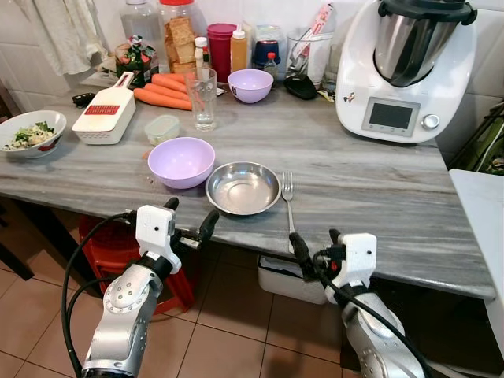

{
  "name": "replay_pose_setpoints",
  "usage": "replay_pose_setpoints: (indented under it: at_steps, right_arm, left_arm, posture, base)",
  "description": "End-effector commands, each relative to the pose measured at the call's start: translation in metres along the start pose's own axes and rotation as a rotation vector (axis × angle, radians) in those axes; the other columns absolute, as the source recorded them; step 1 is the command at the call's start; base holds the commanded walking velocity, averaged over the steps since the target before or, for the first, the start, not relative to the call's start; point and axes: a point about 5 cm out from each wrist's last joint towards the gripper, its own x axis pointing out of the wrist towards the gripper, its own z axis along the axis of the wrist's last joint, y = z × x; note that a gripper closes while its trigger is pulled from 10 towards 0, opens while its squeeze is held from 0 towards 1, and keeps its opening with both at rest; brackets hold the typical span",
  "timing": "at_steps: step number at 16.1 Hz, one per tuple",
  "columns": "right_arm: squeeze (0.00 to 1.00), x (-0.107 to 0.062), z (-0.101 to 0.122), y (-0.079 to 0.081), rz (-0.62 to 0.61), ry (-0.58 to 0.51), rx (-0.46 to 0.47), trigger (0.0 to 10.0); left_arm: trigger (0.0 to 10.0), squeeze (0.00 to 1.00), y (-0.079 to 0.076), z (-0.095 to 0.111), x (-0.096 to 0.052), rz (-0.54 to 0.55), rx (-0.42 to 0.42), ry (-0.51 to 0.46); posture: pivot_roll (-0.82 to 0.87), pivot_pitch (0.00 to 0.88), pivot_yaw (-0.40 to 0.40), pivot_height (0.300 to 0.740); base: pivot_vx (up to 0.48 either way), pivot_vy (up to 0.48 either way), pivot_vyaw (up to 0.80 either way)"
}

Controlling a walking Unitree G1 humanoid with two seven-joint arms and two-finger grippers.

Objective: Setting the table

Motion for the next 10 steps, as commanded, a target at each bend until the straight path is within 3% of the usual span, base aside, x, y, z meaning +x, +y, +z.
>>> replay_pose_setpoints:
  at_steps: [1, 2, 3, 4, 5, 7, 10]
  right_arm:
    - [0.91, -0.001, 0.002, 0.004, 0.042, 0.002, 0.011, 10.0]
    - [0.80, -0.001, 0.001, 0.006, 0.059, 0.010, 0.018, 10.0]
    - [0.61, 0.000, -0.001, 0.010, 0.095, 0.025, 0.029, 10.0]
    - [0.35, 0.000, -0.004, 0.014, 0.124, 0.047, 0.045, 10.0]
    - [0.25, 0.000, -0.004, 0.014, 0.128, 0.050, 0.048, 10.0]
    - [0.16, -0.001, -0.005, 0.014, 0.141, 0.063, 0.072, 10.0]
    - [0.12, -0.001, -0.009, 0.015, 0.167, 0.092, 0.076, 10.0]
  left_arm:
    - [10.0, 0.00, -0.001, -0.004, -0.003, -0.019, -0.010, 0.025]
    - [10.0, 0.00, -0.002, -0.004, -0.003, -0.033, -0.019, 0.025]
    - [10.0, 0.00, -0.002, -0.004, -0.004, -0.042, -0.021, 0.028]
    - [10.0, 0.00, 0.000, -0.005, -0.004, -0.038, -0.014, 0.032]
    - [10.0, 0.00, 0.000, -0.004, -0.003, -0.037, -0.013, 0.031]
    - [10.0, 0.00, 0.001, -0.003, -0.002, -0.034, -0.012, 0.028]
    - [10.0, 0.00, 0.001, -0.003, -0.002, -0.036, -0.014, 0.028]
  posture:
    - [0.02, 0.000, 0.013, 0.740]
    - [0.02, 0.000, 0.013, 0.740]
    - [0.02, 0.000, 0.013, 0.740]
    - [0.03, 0.000, 0.012, 0.740]
    - [0.03, 0.000, 0.012, 0.740]
    - [0.03, 0.000, 0.011, 0.740]
    - [0.03, 0.000, 0.011, 0.740]
  base:
    - [0.000, 0.000, 0.00]
    - [0.000, 0.000, 0.00]
    - [0.000, 0.000, 0.00]
    - [0.000, 0.000, 0.00]
    - [0.000, 0.000, 0.00]
    - [0.000, 0.000, 0.00]
    - [0.000, 0.000, 0.00]
